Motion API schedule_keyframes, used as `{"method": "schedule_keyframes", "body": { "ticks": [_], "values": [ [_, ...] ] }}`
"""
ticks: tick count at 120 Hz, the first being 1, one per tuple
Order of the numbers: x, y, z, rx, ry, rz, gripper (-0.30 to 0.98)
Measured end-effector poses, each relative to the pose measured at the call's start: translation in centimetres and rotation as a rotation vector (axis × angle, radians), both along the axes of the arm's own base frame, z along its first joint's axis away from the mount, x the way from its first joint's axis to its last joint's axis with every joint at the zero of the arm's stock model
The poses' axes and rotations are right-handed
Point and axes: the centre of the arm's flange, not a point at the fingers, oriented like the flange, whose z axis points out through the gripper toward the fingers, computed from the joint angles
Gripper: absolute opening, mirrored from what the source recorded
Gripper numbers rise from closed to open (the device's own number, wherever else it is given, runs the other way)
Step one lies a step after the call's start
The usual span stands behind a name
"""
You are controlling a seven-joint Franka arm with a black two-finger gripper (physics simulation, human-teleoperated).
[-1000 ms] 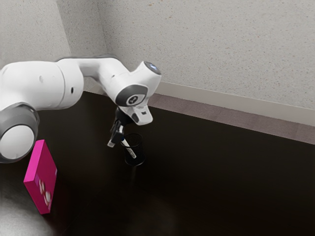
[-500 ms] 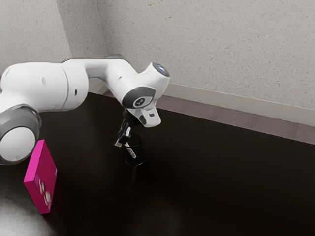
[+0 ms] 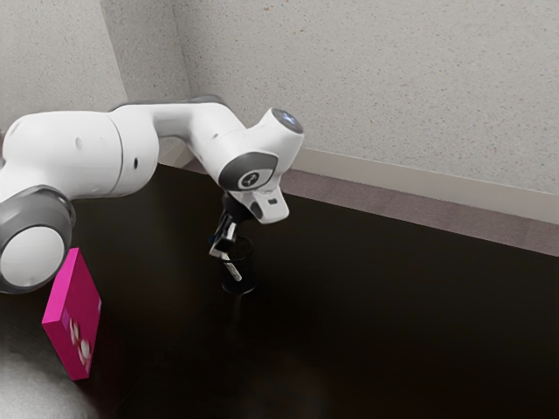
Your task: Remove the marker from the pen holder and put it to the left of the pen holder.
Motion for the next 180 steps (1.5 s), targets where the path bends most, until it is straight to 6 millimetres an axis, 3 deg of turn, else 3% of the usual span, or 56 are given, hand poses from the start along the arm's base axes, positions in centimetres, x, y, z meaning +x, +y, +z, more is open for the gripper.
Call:
{"method": "schedule_keyframes", "body": {
  "ticks": [47,74,100,112,140,148,156,160,172,180],
  "values": [
    [0.1,0.1,-0.2,-0.006,-0.001,-0.004,0.12],
    [0.1,0.3,-0.2,-0.004,-0.004,-0.005,-0.01],
    [0.3,0.4,0.8,-0.004,-0.023,-0.005,-0.08],
    [0.4,0.5,2.4,-0.004,-0.042,0.001,-0.09],
    [-0.1,1.9,10.3,0.009,-0.089,0.045,-0.10],
    [0.6,3.9,13.8,0.013,-0.137,0.074,-0.10],
    [1.3,8.6,15.5,0.017,-0.155,0.133,-0.10],
    [1.8,11.4,14.9,0.018,-0.144,0.165,-0.10],
    [2.5,19.7,10.6,-0.017,-0.091,0.247,-0.10],
    [3.0,22.7,8.3,-0.060,-0.074,0.262,-0.10]
  ]
}}
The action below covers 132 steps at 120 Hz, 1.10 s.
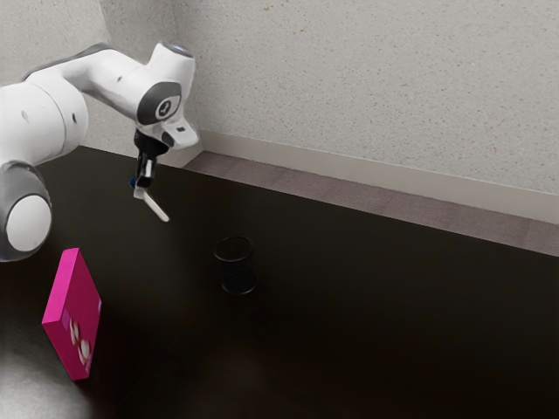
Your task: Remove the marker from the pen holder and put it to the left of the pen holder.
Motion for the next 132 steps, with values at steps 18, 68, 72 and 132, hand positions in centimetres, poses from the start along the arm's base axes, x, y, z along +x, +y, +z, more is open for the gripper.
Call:
{"method": "schedule_keyframes", "body": {
  "ticks": [18,68,72,132],
  "values": [
    [0.4,2.5,-3.6,-0.137,0.011,-0.014,-0.10],
    [0.3,3.8,-6.5,-0.376,0.014,-0.112,0.22],
    [0.3,3.8,-6.5,-0.382,0.018,-0.123,0.29],
    [-14.0,-12.1,22.1,-0.336,-0.197,0.039,0.65]
  ]
}}
